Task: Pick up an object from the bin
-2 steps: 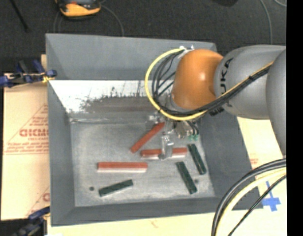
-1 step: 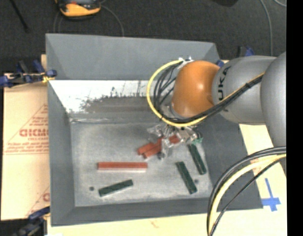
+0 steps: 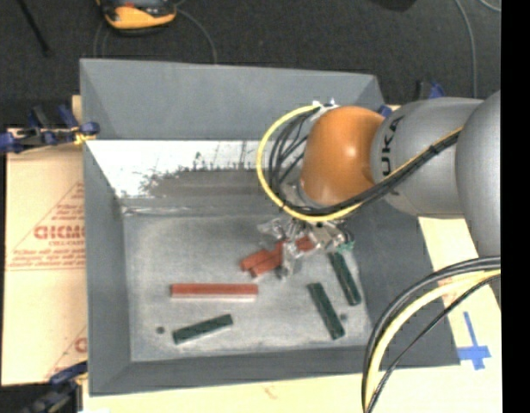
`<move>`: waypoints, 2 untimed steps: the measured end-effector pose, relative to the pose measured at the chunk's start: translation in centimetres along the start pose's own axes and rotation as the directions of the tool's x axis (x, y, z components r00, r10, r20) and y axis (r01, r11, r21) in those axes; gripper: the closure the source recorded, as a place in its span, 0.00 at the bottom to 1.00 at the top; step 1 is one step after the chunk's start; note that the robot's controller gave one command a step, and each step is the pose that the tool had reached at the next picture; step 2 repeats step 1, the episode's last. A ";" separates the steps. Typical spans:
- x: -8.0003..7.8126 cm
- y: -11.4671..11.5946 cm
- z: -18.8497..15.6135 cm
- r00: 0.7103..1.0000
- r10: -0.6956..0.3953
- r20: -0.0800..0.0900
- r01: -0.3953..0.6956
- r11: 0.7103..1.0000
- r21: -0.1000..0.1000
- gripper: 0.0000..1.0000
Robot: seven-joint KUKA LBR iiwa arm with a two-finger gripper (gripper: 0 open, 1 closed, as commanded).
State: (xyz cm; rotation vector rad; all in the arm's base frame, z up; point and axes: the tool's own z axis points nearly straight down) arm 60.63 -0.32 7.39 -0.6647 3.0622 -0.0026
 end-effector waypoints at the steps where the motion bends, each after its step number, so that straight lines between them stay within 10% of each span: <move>1: -1.3 -0.1 -12.7 1.000 0.022 -0.003 -0.022 1.000 -0.001 1.00; 2: -1.3 -0.1 -12.7 1.000 0.022 -0.003 -0.022 1.000 -0.001 1.00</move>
Offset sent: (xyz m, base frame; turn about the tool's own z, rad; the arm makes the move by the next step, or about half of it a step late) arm 0.0000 0.0000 0.0000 0.0000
